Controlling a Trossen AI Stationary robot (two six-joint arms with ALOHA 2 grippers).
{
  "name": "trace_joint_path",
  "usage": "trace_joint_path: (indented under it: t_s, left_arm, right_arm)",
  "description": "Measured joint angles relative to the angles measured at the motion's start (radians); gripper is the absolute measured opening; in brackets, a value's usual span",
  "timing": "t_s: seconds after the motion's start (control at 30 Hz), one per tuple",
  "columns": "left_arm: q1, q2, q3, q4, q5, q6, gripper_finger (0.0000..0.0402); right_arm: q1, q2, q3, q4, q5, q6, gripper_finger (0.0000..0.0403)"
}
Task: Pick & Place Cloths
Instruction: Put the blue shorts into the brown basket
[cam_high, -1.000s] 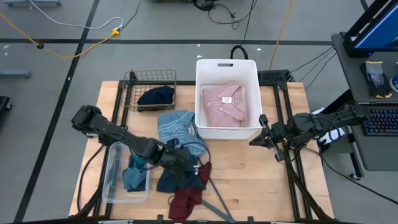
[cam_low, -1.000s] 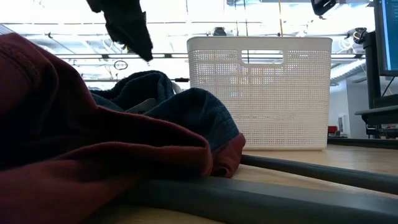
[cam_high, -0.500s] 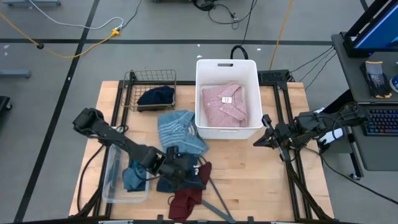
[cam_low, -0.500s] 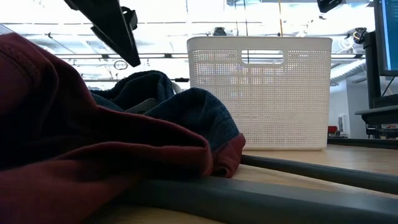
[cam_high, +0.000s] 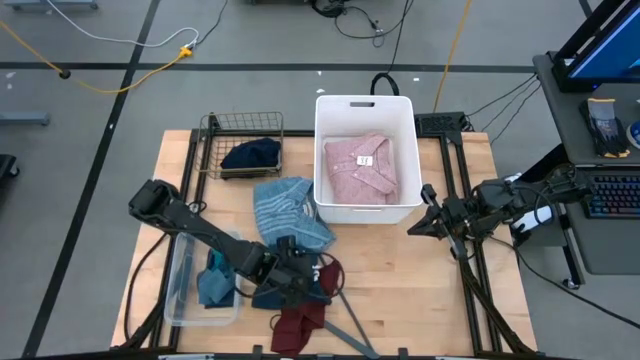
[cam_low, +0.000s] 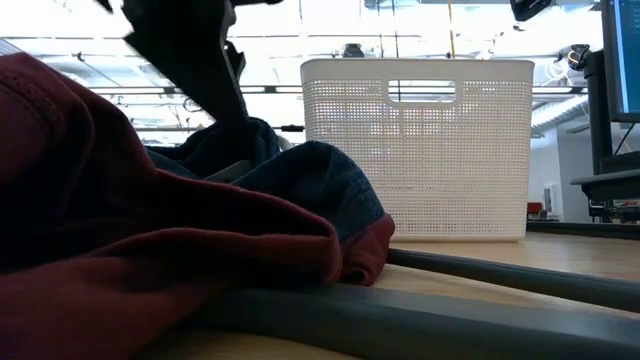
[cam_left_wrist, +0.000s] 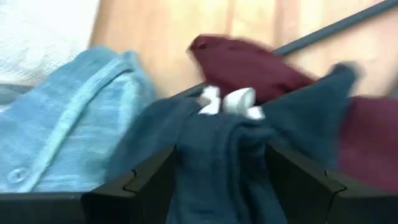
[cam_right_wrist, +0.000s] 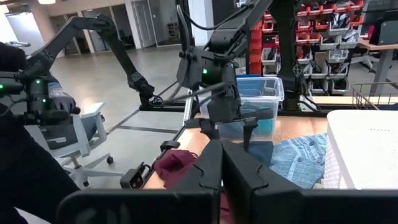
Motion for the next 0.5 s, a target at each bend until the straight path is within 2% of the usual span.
trace_joint_path:
  t_s: [0.13, 0.33, 0.4, 0.5]
  left_arm:
    - [0.0, 0.024, 0.0, -0.006, -0.093, 0.026, 0.0246]
    - [0.009, 0.058, 0.0, -0.005, -0.106, 0.059, 0.0243]
    - [0.011, 0.069, 0.0, -0.013, -0.105, 0.078, 0.0229]
    - [0.011, 0.08, 0.0, -0.015, -0.087, 0.101, 0.0178]
  right_arm:
    - [0.0, 0.0, 0.0, 0.0, 0.0, 0.0, 0.0]
    - [0.0, 0.0, 0.0, 0.008, -0.002, 0.0, 0.0]
    - [0.0, 0.0, 0.0, 0.008, -0.002, 0.0, 0.0]
    - [0.0, 0.0, 0.0, 0.007, -0.001, 0.004, 0.0]
